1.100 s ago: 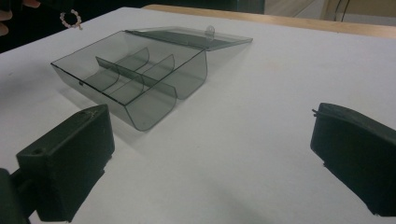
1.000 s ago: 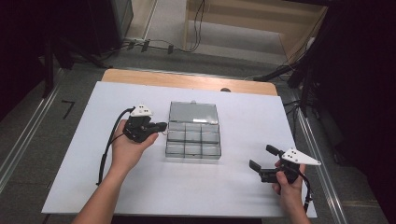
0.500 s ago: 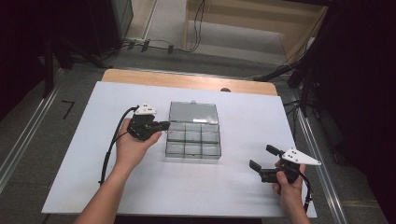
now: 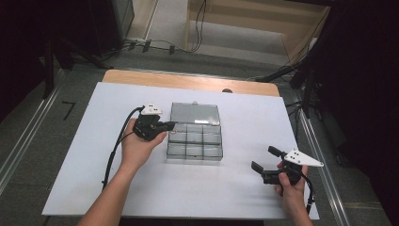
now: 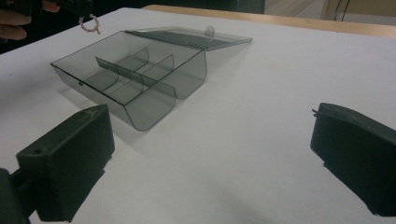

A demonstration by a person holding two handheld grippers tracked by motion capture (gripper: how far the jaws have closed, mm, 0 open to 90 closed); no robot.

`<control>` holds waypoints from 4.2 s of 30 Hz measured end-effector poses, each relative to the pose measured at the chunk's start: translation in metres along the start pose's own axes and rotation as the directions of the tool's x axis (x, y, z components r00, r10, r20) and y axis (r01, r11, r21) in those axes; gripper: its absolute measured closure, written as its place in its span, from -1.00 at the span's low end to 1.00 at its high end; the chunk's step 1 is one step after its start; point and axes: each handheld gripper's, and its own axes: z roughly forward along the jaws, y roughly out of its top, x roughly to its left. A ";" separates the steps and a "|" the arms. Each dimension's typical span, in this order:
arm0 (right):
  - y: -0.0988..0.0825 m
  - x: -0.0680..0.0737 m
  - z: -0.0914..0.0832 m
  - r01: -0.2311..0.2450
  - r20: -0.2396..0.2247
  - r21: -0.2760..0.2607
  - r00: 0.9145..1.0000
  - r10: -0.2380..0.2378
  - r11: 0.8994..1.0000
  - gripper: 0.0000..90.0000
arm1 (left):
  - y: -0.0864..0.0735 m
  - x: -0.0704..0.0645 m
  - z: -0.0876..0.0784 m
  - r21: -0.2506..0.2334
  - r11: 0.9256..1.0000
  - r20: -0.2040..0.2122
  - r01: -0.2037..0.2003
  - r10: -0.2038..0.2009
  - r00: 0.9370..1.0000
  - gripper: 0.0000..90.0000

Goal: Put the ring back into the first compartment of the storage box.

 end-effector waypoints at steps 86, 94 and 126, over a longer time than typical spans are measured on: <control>-0.001 -0.001 0.001 0.003 -0.003 0.004 1.000 -0.003 1.000 -1.00 | -0.003 0.003 0.039 0.043 0.999 -0.001 0.004 -0.004 1.000 0.69; -0.001 0.000 0.002 0.003 -0.005 0.007 1.000 -0.003 1.000 -1.00 | -0.002 0.005 0.033 -0.012 0.999 0.015 0.039 -0.039 0.999 0.24; 0.014 0.014 0.019 0.020 -0.062 0.011 0.998 -0.020 1.000 -1.00 | -0.009 0.022 0.016 -0.101 0.985 0.099 0.137 -0.127 0.987 -1.00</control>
